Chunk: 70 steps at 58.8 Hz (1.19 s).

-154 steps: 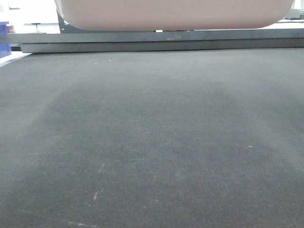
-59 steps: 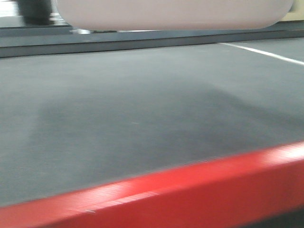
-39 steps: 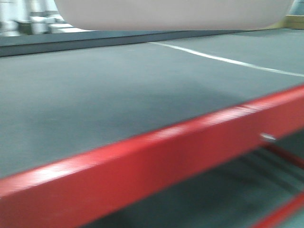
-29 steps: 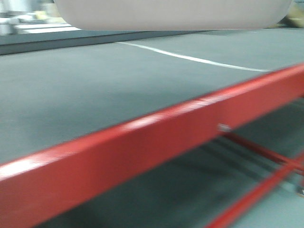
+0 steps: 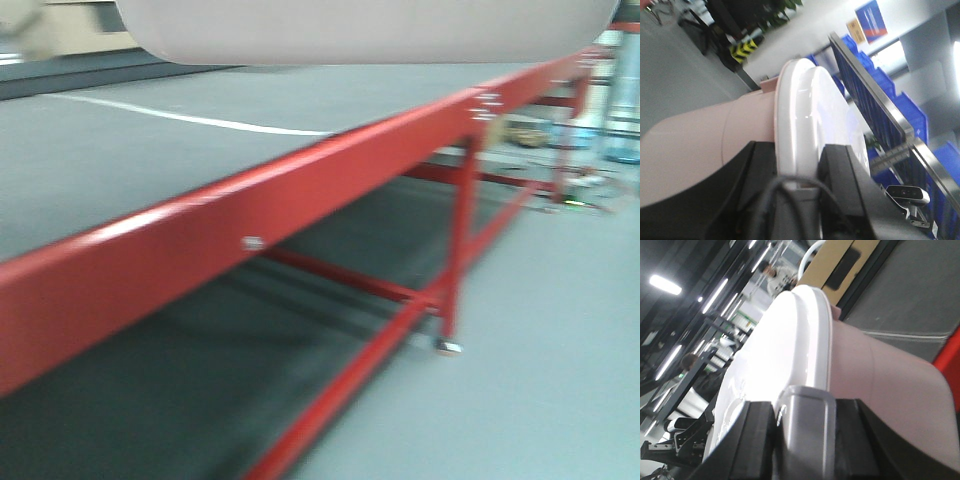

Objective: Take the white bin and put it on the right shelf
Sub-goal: 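Hold the bin raised with both grippers while the base turns away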

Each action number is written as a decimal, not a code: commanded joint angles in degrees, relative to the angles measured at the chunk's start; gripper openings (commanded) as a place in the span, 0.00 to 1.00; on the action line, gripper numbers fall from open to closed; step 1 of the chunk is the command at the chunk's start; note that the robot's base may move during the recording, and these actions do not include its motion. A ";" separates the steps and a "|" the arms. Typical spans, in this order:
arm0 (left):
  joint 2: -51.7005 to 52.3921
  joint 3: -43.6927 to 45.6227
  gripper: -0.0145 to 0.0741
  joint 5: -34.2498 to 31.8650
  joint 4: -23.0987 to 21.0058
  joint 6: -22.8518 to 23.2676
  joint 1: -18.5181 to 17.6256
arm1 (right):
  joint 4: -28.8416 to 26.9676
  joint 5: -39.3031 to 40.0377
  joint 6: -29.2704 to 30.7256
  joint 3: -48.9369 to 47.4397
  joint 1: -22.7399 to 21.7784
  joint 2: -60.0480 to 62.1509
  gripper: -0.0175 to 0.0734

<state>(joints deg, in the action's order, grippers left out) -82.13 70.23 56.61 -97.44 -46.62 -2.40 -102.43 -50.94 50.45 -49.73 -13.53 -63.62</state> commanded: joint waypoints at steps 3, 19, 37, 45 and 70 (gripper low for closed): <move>2.48 2.13 0.02 19.76 -0.43 -0.88 -3.54 | -5.92 -16.82 0.63 -2.54 2.38 2.01 0.26; 2.48 2.13 0.02 19.76 -0.43 -0.88 -3.54 | -5.92 -16.82 0.63 -2.54 2.38 2.01 0.26; 2.48 2.13 0.02 19.76 -0.43 -0.88 -3.54 | -5.92 -16.82 0.63 -2.54 2.38 2.01 0.26; 2.48 2.13 0.02 19.52 -0.43 -0.88 -3.54 | -5.92 -16.82 0.63 -2.54 2.38 2.01 0.26; 2.48 2.13 0.02 19.39 -0.43 -0.88 -3.54 | -5.92 -16.82 0.63 -2.54 2.38 2.01 0.26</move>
<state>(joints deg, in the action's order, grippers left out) -82.13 70.23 56.61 -97.44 -46.62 -2.40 -102.43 -50.91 50.45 -49.73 -13.53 -63.62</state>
